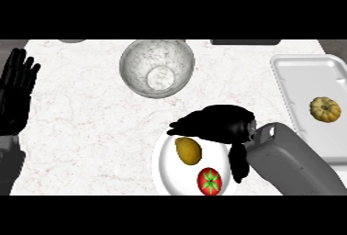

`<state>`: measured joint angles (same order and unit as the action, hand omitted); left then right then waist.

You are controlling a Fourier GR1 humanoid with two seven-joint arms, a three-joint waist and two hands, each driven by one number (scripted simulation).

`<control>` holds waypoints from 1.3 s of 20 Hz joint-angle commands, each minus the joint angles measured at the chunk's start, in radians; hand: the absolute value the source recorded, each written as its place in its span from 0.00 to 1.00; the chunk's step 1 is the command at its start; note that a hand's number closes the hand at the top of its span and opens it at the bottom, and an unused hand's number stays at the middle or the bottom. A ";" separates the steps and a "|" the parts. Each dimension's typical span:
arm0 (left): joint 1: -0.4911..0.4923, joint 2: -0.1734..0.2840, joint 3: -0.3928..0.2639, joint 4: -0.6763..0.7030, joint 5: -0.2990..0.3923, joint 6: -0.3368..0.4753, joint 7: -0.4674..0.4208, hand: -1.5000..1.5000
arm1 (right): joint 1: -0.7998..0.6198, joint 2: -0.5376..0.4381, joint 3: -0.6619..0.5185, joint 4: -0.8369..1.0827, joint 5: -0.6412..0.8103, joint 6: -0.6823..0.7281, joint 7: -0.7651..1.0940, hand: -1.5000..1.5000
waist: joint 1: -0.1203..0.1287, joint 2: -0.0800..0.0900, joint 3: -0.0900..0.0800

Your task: Pick the lemon from the plate and place it in the bowl

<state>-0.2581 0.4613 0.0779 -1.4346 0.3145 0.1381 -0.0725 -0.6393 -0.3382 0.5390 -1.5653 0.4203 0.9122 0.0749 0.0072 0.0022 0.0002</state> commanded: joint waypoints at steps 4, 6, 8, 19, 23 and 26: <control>0.061 -0.047 -0.002 -0.106 -0.041 0.021 0.058 0.50 | -0.032 0.068 -0.016 0.151 0.137 -0.034 -0.128 0.00 | 0.005 -0.002 0.000; -0.034 -0.046 0.019 0.019 -0.063 -0.007 0.016 0.50 | 0.005 0.058 -0.018 0.124 0.164 -0.035 -0.178 0.00 | -0.005 -0.001 0.000; 0.032 -0.036 0.039 -0.062 -0.035 -0.030 0.045 0.50 | 0.066 0.075 0.025 0.111 0.210 -0.091 -0.209 0.00 | -0.002 -0.002 0.000; 0.067 -0.109 0.038 -0.092 -0.112 -0.025 0.033 0.50 | 0.098 0.166 0.020 0.178 0.371 -0.104 -0.254 0.00 | -0.004 -0.003 0.000; 0.017 -0.124 0.054 -0.042 -0.112 -0.032 0.042 0.50 | 0.135 0.168 0.035 0.178 0.423 -0.130 -0.293 0.00 | -0.007 -0.002 0.000; 0.010 -0.102 0.084 -0.015 -0.116 -0.075 0.013 0.50 | 0.071 0.198 0.008 0.333 0.468 -0.160 -0.357 0.00 | -0.004 -0.001 0.000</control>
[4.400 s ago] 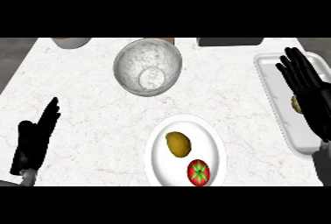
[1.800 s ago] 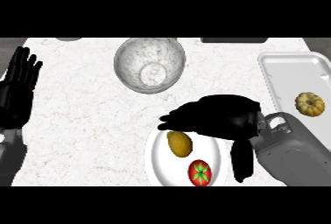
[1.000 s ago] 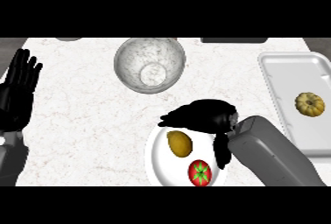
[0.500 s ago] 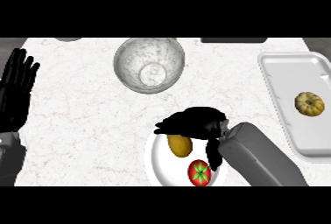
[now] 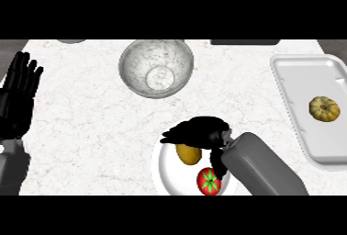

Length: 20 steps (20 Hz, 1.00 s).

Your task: Pick the lemon from the plate and place it in the bowl

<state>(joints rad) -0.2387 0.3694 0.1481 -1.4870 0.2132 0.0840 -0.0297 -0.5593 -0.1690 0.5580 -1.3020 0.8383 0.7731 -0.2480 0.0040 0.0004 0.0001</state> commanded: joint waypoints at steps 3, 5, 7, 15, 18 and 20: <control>-0.049 -0.010 0.032 0.083 -0.011 -0.034 -0.030 0.50 | -0.024 0.049 -0.035 0.118 0.075 -0.030 -0.047 0.00 | -0.002 0.001 0.000; 0.022 -0.049 -0.008 -0.048 -0.044 0.017 0.011 0.50 | 0.053 0.059 -0.013 -0.009 0.088 0.034 0.055 0.00 | -0.003 -0.002 0.000; -0.041 -0.006 0.037 0.053 -0.018 -0.039 0.004 0.50 | 0.010 0.084 -0.007 0.161 0.143 -0.083 -0.020 0.00 | -0.001 0.001 0.000; -0.042 -0.040 0.030 0.020 -0.055 -0.007 0.002 0.50 | -0.014 0.067 -0.060 0.259 0.179 -0.250 -0.197 1.00 | 0.003 0.003 0.000; -0.019 -0.030 0.049 0.024 -0.041 -0.041 -0.006 0.50 | -0.017 0.072 -0.064 0.305 0.212 -0.285 -0.243 1.00 | 0.003 0.001 0.000; -0.013 -0.034 0.062 0.055 -0.027 -0.070 -0.037 0.50 | -0.075 0.100 -0.093 0.342 0.223 -0.261 -0.247 1.00 | 0.003 0.001 0.000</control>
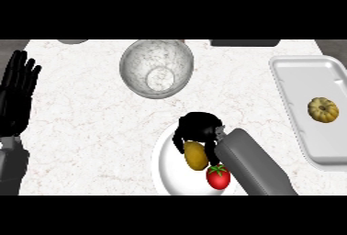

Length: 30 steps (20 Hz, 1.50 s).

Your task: Pick the lemon from the plate and place it in the bowl

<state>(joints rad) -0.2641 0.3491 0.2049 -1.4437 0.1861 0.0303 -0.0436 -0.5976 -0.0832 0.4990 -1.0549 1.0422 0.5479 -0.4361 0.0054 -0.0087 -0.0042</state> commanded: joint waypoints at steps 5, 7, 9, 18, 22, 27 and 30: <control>0.049 0.011 0.039 -0.008 -0.010 0.030 0.016 0.50 | 0.146 -0.043 -0.239 0.027 0.032 -0.107 0.370 1.00 | -0.103 -0.015 0.001; 0.071 0.023 0.062 -0.010 -0.018 0.052 0.016 0.50 | 0.217 -0.122 -0.350 0.031 0.030 -0.161 0.478 1.00 | -0.200 -0.041 -0.002; 0.095 0.033 0.082 -0.006 -0.022 0.064 0.020 0.50 | 0.267 -0.156 -0.450 0.021 0.025 -0.222 0.593 1.00 | -0.242 -0.049 -0.004; 0.139 0.032 0.094 -0.031 -0.008 0.050 0.014 0.50 | 0.467 -0.107 -0.547 -0.340 0.140 -0.423 1.015 1.00 | -0.186 -0.048 -0.007; 0.140 0.031 0.091 -0.041 0.005 0.031 0.008 0.50 | 0.538 -0.041 -0.500 -0.585 0.204 -0.421 1.153 1.00 | -0.157 -0.040 -0.006; 0.120 0.018 0.056 -0.063 -0.003 0.019 0.008 0.50 | 0.516 0.033 -0.366 -0.943 0.258 -0.312 1.260 1.00 | -0.111 -0.033 -0.004; 0.095 0.010 0.046 -0.064 0.003 0.022 0.026 0.50 | 0.492 0.043 -0.274 -1.145 0.320 -0.190 1.337 1.00 | -0.090 -0.025 -0.003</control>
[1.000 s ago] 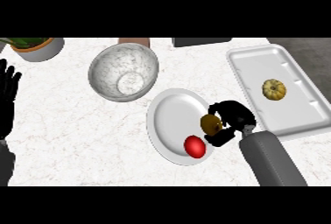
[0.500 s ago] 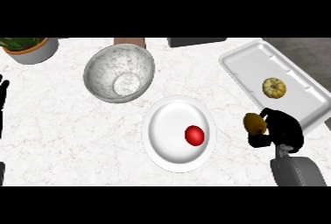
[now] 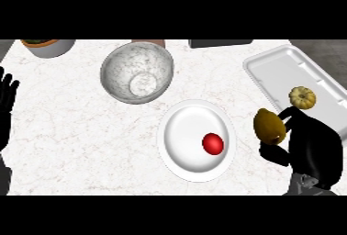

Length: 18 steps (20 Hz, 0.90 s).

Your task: Pick the lemon from the plate and place it in the bowl

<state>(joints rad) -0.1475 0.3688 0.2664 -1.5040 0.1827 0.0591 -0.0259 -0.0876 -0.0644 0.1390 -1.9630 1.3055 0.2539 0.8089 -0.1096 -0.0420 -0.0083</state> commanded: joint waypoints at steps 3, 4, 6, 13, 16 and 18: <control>-0.041 -0.021 -0.045 -0.007 -0.013 -0.006 0.005 0.50 | -0.085 0.062 0.224 -0.380 0.086 0.197 0.236 1.00 | 0.062 0.019 0.002; -0.048 -0.039 -0.061 -0.018 -0.005 -0.006 0.021 0.50 | -0.137 0.063 0.274 -0.385 0.082 0.192 0.308 1.00 | 0.080 0.022 0.003; -0.056 -0.016 -0.053 -0.007 0.006 -0.038 0.012 0.50 | -0.202 0.063 0.327 -0.439 0.047 0.210 0.390 1.00 | 0.099 0.030 0.004; -0.110 -0.038 -0.099 -0.019 -0.026 -0.014 0.052 0.50 | -0.521 0.064 0.305 -0.257 -0.072 0.182 0.605 1.00 | 0.131 0.038 0.005; -0.134 -0.057 -0.106 0.008 -0.032 -0.007 0.023 0.50 | -0.606 0.064 0.321 -0.130 -0.129 0.102 0.649 1.00 | 0.140 0.042 0.004; -0.134 -0.057 -0.095 0.025 -0.033 -0.001 0.014 0.50 | -0.672 0.064 0.217 -0.020 -0.181 0.079 0.602 1.00 | 0.148 0.048 0.004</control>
<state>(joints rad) -0.2576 0.3249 0.1781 -1.5030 0.1623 0.0455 0.0025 -0.6217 -0.0093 0.4015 -2.1263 1.2059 0.3507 1.1818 0.0283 -0.0018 -0.0046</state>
